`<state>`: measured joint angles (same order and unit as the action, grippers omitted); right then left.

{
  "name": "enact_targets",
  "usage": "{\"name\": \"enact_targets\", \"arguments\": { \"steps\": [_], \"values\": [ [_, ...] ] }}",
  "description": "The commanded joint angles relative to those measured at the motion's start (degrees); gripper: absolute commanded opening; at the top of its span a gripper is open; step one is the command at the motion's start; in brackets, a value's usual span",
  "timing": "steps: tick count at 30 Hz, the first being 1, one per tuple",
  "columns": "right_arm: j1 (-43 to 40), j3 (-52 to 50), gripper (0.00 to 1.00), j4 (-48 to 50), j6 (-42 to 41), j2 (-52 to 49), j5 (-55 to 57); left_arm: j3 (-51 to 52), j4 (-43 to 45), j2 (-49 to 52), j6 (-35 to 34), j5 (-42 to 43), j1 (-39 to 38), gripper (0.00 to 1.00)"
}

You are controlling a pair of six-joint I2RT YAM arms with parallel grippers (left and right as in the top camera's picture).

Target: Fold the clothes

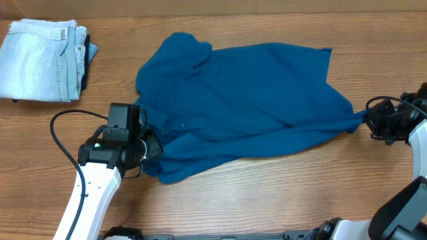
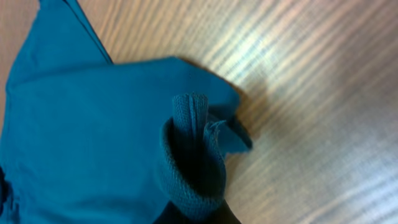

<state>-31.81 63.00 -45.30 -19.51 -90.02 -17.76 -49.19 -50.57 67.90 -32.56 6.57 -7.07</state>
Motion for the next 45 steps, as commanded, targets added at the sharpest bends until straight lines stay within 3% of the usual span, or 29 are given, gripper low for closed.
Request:
{"name": "enact_targets", "arguments": {
  "steps": [1,7,8,9,12,14,19,26,30,34,36,40,42,45],
  "values": [
    [1.7,1.6,0.04,3.6,0.3,0.0,-0.3,-1.2,1.1,0.3,1.4,-1.2,0.4,0.06],
    [5.6,1.6,0.08,7.8,-2.9,-0.6,2.2,-1.2,1.7,0.3,1.4,-1.2,0.4,0.06],
    [6.0,1.6,0.13,8.0,-3.1,-0.9,3.2,-1.2,1.7,0.2,1.5,-1.2,0.4,0.06],
    [6.3,1.6,0.27,8.1,-3.1,-1.3,4.1,-1.2,1.7,0.2,1.8,-1.2,0.4,0.06],
    [6.7,1.6,0.33,9.0,-3.1,-2.8,6.5,-1.2,1.7,0.3,2.2,-1.2,0.4,0.06],
    [6.6,1.6,0.45,11.0,-2.6,-3.9,6.8,-1.2,1.7,0.2,2.2,-1.3,0.4,0.06],
    [6.5,1.6,0.59,11.1,-1.1,-3.9,6.1,-1.2,1.7,0.2,2.4,-2.9,0.4,0.06],
    [6.9,1.6,0.56,9.0,1.0,-3.9,0.4,-1.2,2.8,0.2,2.8,-5.1,0.4,0.07],
    [8.0,1.3,0.45,8.6,1.5,-4.3,0.1,-1.2,3.0,0.2,2.8,-5.0,0.4,0.07],
    [8.4,1.0,0.48,6.3,-1.8,-7.0,-0.2,-1.2,2.6,0.2,2.8,-5.0,0.4,0.07],
    [8.4,1.0,0.57,6.2,-1.8,-9.4,-1.9,-1.2,2.6,0.2,2.8,-4.1,0.4,0.07],
    [8.4,1.0,0.59,7.2,-1.8,-12.8,-2.9,-1.2,2.6,0.2,2.8,-4.0,0.4,0.06],
    [8.4,1.0,0.56,9.2,-1.8,-13.3,-3.0,-1.2,2.6,0.2,2.8,-4.0,0.4,0.07],
    [8.4,1.0,0.41,12.4,-1.8,-13.3,-4.5,-1.2,2.6,0.2,2.8,-4.0,0.4,0.07]
  ]
}}
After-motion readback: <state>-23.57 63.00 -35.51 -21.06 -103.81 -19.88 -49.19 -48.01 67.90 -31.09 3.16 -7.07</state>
